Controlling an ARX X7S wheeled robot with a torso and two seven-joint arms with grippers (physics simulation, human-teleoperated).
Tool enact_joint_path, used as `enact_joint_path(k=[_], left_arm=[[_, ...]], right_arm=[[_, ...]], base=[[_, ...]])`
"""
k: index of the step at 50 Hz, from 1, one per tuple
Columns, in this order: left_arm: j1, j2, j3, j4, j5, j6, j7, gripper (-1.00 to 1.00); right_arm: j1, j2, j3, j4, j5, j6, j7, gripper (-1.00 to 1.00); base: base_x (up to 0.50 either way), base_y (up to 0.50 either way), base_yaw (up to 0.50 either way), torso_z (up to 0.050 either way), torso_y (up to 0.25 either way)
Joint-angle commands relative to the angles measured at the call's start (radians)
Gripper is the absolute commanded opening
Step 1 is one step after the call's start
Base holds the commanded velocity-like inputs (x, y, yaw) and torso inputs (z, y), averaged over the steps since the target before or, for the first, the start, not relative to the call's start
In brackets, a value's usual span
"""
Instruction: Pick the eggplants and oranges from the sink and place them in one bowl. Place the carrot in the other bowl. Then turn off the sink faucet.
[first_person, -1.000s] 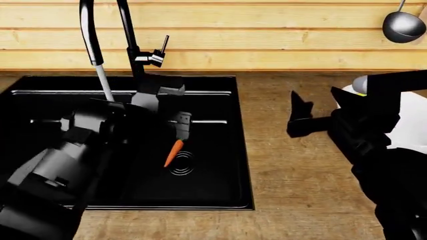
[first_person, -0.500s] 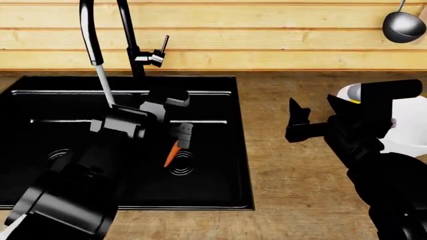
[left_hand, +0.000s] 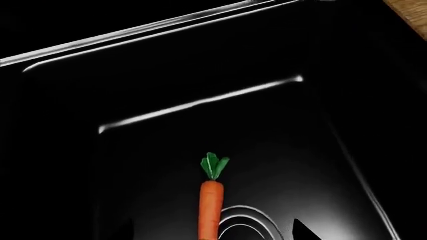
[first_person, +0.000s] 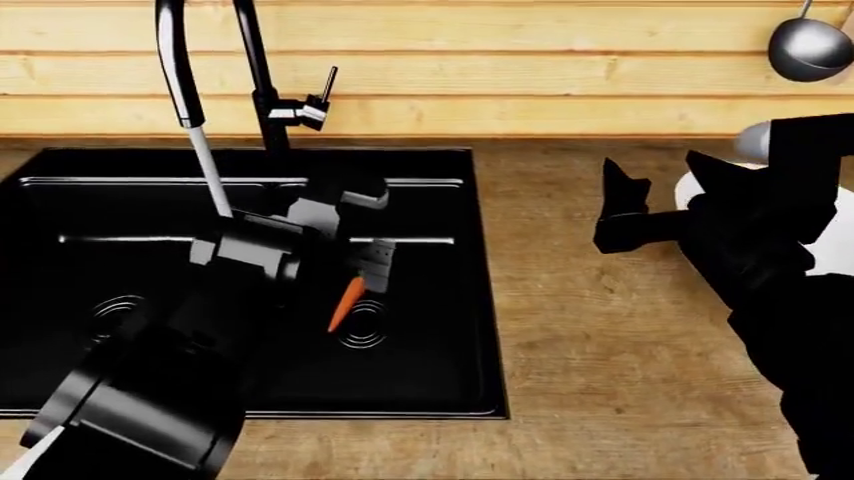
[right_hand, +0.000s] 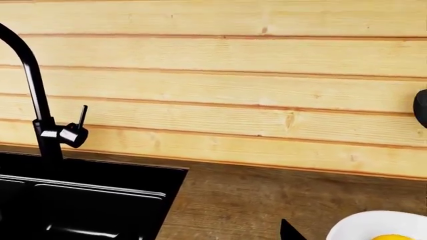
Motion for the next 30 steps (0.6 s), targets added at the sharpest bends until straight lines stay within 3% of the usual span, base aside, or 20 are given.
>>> enact_joint_path(k=[1, 7, 17, 26, 30], left_arm=[[0.012, 0.006, -0.02, -0.01, 0.015, 0.012, 0.02, 1.0], [0.006, 0.006, -0.007, -0.01, 0.005, 0.015, 0.015, 1.0], [-0.006, 0.006, 0.11, -0.01, -0.098, 0.024, 0.019, 1.0], [-0.016, 0.006, -0.031, -0.01, 0.062, 0.006, 0.037, 1.0], [-0.02, 0.006, -0.099, -0.01, 0.139, 0.002, 0.047, 1.0]], right_arm=[[0.058, 0.014, -0.004, -0.006, 0.011, 0.039, 0.003, 1.0], [0.049, 0.015, -0.001, -0.007, 0.014, 0.038, 0.004, 1.0], [0.04, 0.014, 0.013, -0.025, 0.025, 0.051, 0.01, 1.0], [0.065, 0.017, 0.024, -0.046, 0.043, 0.097, 0.02, 1.0], [0.215, 0.037, 0.042, -0.062, 0.081, 0.257, 0.035, 1.0]], base=[[0.0, 0.0, 0.0, 0.009, -0.08], [0.0, 0.0, 0.0, 0.013, -0.116], [0.0, 0.0, 0.0, 0.019, -0.169], [0.0, 0.0, 0.0, 0.02, -0.169], [0.0, 0.0, 0.0, 0.02, -0.167]])
